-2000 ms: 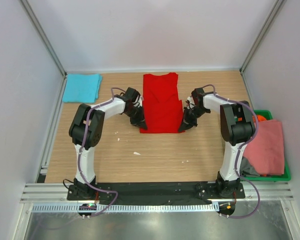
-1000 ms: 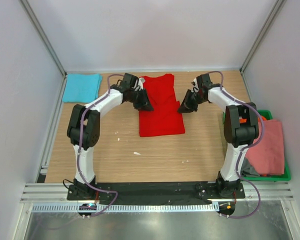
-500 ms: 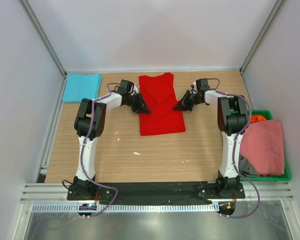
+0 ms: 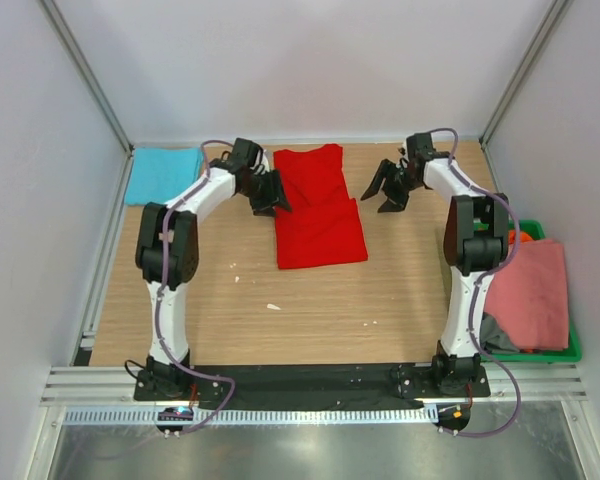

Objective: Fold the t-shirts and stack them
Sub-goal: Fold the tshirt

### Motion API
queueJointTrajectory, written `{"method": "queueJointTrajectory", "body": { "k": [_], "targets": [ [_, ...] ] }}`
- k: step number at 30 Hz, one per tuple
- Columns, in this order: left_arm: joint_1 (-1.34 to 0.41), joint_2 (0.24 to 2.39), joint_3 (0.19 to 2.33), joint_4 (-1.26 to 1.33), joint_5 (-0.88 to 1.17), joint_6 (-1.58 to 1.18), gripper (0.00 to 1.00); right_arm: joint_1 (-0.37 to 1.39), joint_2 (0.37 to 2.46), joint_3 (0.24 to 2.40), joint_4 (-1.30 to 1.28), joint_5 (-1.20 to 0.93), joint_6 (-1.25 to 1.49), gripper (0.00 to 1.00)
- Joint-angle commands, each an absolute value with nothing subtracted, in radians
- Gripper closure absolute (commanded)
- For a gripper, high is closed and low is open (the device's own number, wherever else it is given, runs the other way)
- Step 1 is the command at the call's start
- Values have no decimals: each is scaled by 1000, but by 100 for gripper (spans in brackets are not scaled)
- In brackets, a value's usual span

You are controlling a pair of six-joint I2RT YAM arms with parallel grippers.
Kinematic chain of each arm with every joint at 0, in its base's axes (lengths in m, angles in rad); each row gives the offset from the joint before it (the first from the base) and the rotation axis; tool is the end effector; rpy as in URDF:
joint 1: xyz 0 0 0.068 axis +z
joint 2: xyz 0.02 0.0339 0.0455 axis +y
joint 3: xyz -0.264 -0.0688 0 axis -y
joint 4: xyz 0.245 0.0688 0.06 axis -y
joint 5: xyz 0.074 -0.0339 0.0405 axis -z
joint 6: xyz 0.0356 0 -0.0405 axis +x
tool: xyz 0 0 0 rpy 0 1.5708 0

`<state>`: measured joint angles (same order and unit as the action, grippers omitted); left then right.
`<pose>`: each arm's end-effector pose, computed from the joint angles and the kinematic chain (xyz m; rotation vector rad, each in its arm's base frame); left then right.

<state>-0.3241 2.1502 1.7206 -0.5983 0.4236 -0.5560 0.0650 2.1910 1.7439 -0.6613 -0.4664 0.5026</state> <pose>0.4383 -0.1627 0.1958 -0.1521 2.7051 -0.8468 0.4655 0.0463 0.1818 0.4418 2.6874 0.7993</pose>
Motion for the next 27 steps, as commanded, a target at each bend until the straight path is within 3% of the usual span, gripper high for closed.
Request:
{"method": "queueJointTrajectory", "body": {
  "k": [1,7,12,20,27],
  "targets": [
    [-318,1970,1676,-710,332,-526,48,67,2002,1630,-752,-394,439,32],
    [-318,1800,1324,-637,322,-820,50,74,1806,1251,-570,-483,563,34],
    [-333,1634,950,-177,367,-1198,53,75,1614,930,-231,-508,786,44],
    [-385,1620,816,-31,258,-1383,47,77,1520,723,-89,-462,916,37],
    [-431,1594,726,-5,143,-1540,47,87,1494,617,75,-436,999,38]
  ]
}}
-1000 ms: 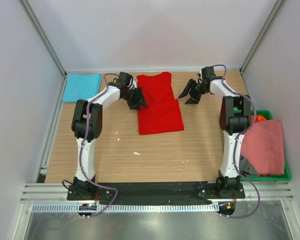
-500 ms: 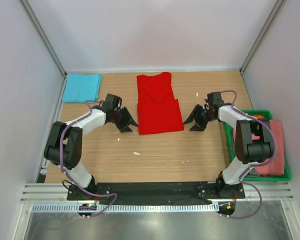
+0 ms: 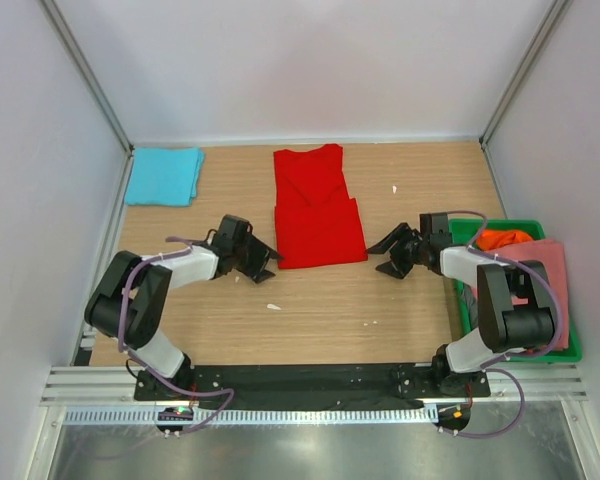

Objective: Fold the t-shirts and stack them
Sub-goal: Fold the tshirt

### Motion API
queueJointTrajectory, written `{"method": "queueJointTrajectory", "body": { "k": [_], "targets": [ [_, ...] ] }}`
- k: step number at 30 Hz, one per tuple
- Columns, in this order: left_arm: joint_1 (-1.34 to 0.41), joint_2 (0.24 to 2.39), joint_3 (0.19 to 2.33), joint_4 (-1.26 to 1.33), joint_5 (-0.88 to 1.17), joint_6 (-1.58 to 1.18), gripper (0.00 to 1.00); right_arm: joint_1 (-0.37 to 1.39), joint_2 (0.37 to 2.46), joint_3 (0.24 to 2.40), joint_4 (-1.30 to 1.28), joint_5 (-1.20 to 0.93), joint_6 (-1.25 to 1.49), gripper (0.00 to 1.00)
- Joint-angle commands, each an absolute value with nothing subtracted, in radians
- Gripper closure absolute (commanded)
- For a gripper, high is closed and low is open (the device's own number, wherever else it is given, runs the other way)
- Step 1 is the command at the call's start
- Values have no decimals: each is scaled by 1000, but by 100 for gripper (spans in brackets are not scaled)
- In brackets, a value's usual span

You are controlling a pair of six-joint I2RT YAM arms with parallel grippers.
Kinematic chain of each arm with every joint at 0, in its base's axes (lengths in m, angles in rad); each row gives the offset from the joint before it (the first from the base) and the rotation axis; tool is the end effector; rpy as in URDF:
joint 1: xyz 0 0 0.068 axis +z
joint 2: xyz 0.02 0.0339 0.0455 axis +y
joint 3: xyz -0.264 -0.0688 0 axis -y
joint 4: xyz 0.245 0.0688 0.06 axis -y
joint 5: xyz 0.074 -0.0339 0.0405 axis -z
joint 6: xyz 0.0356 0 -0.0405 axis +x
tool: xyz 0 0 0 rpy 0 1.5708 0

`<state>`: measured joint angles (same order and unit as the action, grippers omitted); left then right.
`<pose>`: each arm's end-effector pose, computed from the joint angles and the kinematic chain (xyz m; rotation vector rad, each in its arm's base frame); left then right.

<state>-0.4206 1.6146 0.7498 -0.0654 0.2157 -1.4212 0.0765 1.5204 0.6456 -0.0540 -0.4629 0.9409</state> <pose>0.2718 -0.1299 0.1425 -1.2443 2.4840 -0.9151 0.2712 0.0367 0.1428 0.9164 2.4797 0.9693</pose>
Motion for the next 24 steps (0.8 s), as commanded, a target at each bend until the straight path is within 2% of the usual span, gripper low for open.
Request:
{"method": "queueJointTrajectory", "body": {
  "k": [1,13,24],
  "targets": [
    [-436,1597,709,-5,141,-1555,47,89,1499,614,81,-422,996,38],
    [-482,1549,583,44,23,-1761,44,132,1511,523,225,-348,1081,44],
    [-489,1631,554,186,12,-1844,51,176,1534,482,302,-259,1164,51]
  ]
}}
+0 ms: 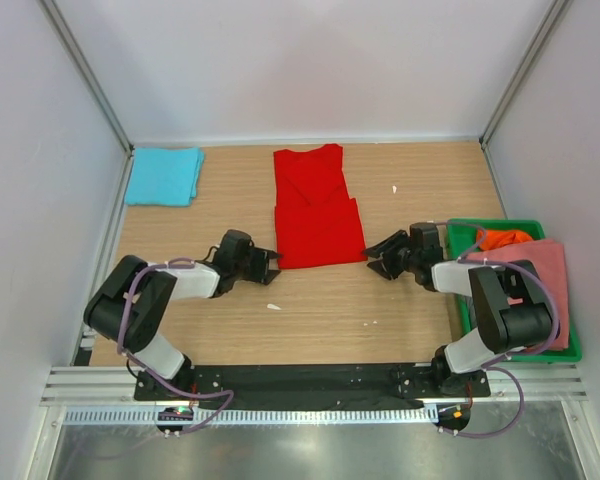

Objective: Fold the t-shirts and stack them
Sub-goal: Fold the tshirt

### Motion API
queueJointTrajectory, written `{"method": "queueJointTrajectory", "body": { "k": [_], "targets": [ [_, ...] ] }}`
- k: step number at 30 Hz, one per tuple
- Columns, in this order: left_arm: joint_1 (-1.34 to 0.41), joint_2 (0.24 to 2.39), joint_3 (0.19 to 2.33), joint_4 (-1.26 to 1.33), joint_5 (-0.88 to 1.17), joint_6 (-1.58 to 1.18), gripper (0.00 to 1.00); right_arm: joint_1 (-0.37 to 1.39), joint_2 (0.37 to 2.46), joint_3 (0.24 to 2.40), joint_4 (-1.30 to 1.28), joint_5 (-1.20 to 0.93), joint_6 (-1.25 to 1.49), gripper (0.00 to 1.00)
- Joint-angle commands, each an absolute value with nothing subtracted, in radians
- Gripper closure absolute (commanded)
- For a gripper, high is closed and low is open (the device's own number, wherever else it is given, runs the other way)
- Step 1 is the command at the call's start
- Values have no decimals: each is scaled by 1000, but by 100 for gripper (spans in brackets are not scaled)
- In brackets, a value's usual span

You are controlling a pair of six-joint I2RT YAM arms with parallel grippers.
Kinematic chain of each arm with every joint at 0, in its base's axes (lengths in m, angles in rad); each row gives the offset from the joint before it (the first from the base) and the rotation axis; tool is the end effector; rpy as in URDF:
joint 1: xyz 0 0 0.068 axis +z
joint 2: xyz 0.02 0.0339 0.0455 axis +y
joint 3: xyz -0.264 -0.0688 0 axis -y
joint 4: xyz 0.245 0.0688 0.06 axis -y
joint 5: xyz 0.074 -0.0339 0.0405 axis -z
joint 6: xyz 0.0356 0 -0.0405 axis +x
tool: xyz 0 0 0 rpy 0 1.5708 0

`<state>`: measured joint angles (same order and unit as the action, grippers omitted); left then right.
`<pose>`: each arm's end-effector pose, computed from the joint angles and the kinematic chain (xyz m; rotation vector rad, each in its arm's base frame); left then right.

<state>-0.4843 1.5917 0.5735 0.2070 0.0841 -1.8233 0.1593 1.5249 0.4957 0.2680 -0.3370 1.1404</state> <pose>0.2469 -0.1333 0.1210 -1.6524 2.1615 -1.0392 0.2583 0.0534 0.1240 1.0218 2.3018 0.9913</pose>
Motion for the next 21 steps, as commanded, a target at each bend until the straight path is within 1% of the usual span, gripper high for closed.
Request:
{"method": "queueJointTrajectory", "body": {
  "k": [1,4,12,15,21],
  "targets": [
    [-489,1634,545,193,9,-1850,53,179,1532,480,298,-238,1173,52],
    [-489,1643,535,225,6,-1870,56,186,1539,454,345,-233,1213,53],
    [-489,1678,529,255,8,-1875,63,209,1563,434,362,-206,1265,53],
    [-489,1681,522,264,15,-1875,68,221,1569,434,368,-198,1282,53],
    [-489,1677,517,258,25,-1878,69,239,1562,413,362,-138,1333,53]
  ]
}}
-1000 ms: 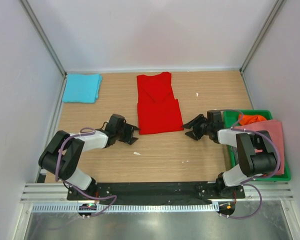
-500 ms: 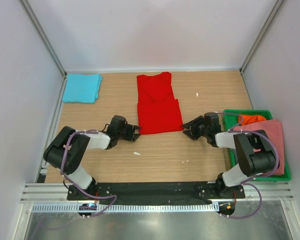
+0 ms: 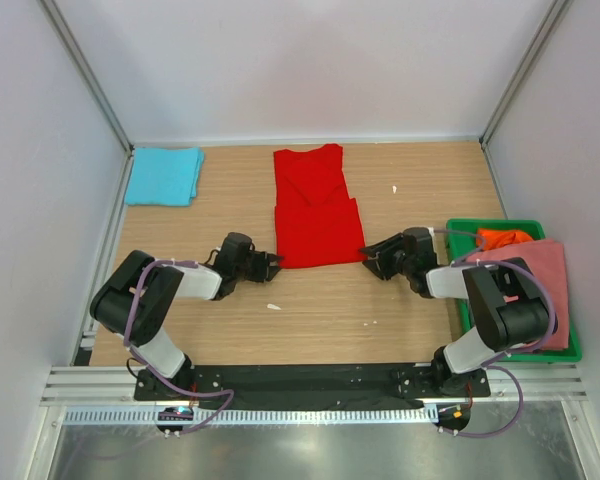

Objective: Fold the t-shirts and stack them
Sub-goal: Fold the tshirt

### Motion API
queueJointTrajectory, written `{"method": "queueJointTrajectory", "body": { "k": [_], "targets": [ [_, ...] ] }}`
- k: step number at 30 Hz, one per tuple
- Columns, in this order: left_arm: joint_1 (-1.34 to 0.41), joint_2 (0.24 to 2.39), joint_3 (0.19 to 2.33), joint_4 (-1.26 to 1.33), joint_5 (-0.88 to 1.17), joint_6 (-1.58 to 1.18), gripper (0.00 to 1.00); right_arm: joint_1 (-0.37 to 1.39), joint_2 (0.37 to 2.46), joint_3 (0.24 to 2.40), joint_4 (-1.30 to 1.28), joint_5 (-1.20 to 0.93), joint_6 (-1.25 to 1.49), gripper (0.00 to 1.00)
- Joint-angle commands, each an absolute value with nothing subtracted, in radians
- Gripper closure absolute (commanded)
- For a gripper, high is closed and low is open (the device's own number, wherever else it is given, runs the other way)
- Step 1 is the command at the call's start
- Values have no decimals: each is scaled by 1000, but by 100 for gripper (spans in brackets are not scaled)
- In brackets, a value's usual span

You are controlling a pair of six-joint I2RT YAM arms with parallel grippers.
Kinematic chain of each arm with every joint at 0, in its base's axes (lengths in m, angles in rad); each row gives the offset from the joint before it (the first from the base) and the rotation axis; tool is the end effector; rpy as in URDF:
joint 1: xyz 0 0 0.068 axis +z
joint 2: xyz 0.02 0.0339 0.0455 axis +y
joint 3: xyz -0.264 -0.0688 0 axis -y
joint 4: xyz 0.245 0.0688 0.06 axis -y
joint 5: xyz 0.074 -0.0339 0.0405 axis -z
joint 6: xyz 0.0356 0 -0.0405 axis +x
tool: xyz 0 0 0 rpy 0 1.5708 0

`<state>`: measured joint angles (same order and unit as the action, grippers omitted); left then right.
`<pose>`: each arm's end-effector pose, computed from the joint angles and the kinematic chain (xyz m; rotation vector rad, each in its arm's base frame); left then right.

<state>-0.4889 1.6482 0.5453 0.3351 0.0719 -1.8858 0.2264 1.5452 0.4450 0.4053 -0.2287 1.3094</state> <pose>0.2489 -0.1353 0.1090 -1.7015 2.0905 -1.0974 0.2528 0.0665 0.1167 1.1609 2.1883 1.0090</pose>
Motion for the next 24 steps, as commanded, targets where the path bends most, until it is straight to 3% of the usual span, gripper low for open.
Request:
{"method": "queueJointTrajectory", "body": {
  "k": [1,7,10,12,17,24],
  "targets": [
    [-489,1680,517,256,31,-1878,69,241,1563,407,365,-129,1338,54],
    [-474,1683,508,262,38,-1865,77,247,1597,413,342,-101,1332,66],
    [-462,1687,508,270,52,-1839,92,247,1632,443,328,-139,1280,80],
    [-454,1687,506,262,63,-1827,100,247,1652,449,330,-147,1261,83],
    [-445,1686,527,272,93,-1750,100,247,1640,457,328,-181,1201,99],
    [-443,1614,571,143,124,-1631,100,253,1520,454,252,-227,1140,99]
  ]
}}
